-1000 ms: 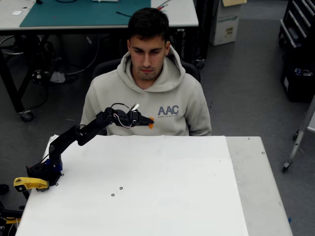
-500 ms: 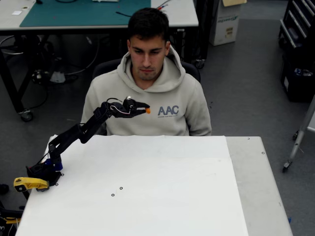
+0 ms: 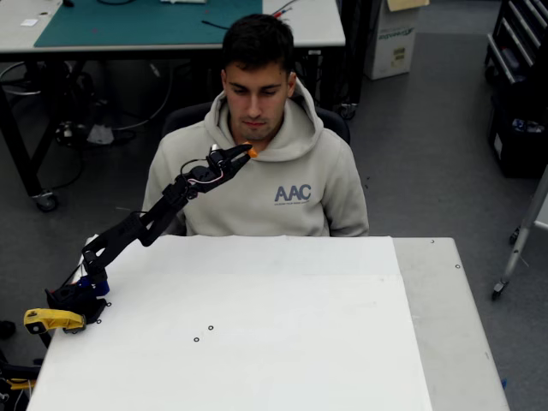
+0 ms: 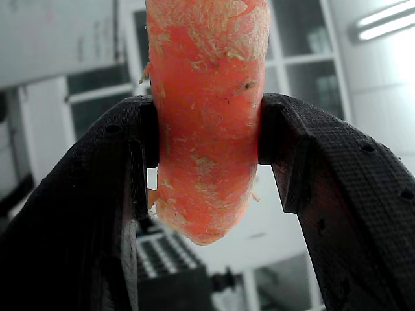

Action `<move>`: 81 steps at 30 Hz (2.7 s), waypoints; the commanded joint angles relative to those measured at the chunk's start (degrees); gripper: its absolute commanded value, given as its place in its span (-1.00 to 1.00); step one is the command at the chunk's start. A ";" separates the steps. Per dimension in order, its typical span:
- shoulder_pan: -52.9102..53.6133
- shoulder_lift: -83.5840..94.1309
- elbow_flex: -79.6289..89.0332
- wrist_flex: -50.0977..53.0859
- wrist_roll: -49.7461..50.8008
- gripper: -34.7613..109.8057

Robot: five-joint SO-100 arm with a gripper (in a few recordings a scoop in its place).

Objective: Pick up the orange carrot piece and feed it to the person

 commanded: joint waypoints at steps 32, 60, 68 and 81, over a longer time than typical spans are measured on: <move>-2.90 13.89 15.56 -27.60 -5.01 -0.56; -4.22 15.03 15.47 -27.25 -2.46 -0.56; -4.22 15.03 15.47 -27.25 -2.46 -0.56; -4.22 14.94 15.47 -27.69 -1.93 -0.55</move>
